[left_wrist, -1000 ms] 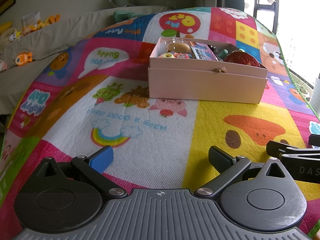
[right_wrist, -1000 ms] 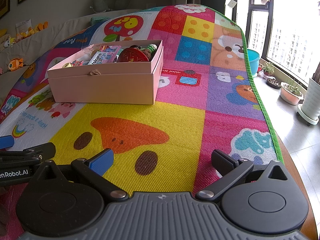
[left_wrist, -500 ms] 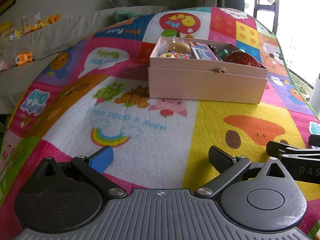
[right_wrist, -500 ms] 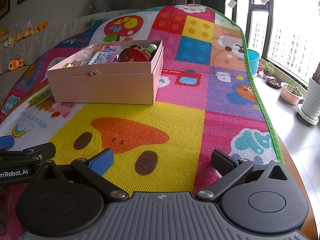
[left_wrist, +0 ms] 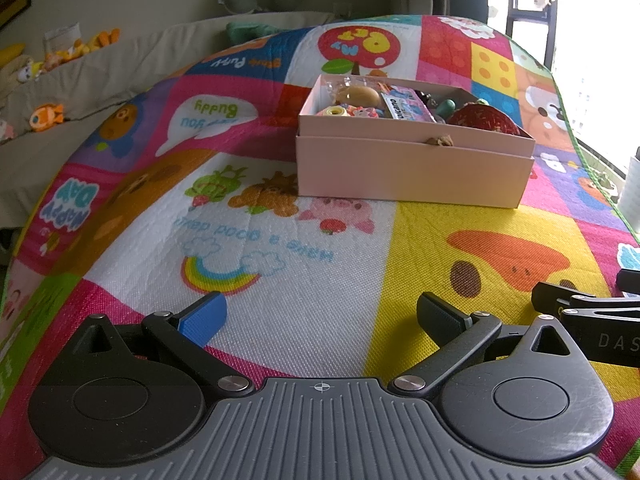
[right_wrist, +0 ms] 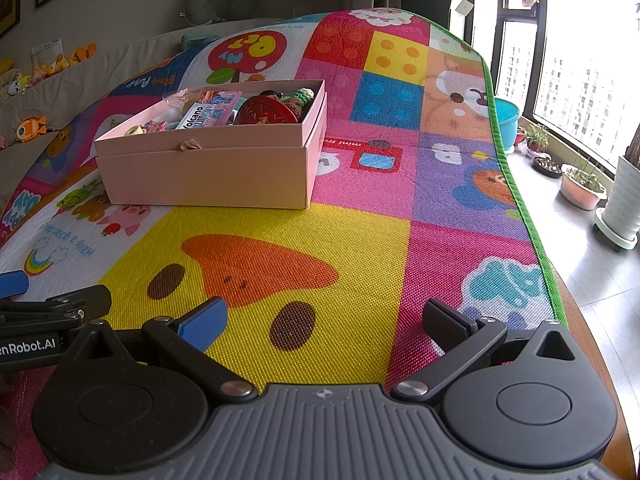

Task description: Organize objects

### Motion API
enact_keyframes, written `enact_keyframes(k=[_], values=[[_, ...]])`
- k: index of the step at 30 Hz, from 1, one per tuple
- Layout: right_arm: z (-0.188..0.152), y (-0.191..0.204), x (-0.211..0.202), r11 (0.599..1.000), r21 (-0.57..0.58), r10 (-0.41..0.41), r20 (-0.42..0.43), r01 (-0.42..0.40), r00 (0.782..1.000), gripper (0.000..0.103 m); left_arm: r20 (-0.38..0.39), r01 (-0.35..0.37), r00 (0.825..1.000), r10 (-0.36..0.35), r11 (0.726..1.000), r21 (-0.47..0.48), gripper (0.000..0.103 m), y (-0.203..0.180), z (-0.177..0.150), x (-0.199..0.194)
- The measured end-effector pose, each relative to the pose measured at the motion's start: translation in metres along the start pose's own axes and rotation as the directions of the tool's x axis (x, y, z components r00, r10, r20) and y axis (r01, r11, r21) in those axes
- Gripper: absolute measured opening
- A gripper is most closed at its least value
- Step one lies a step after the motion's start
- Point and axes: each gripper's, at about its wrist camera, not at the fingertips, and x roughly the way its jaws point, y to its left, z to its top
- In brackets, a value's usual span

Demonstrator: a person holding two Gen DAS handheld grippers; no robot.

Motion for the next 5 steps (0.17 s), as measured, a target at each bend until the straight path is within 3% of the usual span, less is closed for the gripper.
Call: enact_keyframes(k=[5], values=[[-0.0001, 0.0003, 0.0001, 1.000, 0.000, 0.000, 0.000, 0.000, 1.000, 0.103, 0.000, 0.001, 1.000, -0.001, 1.000, -0.002, 0.103, 0.0004, 0.0000, 0.0000]])
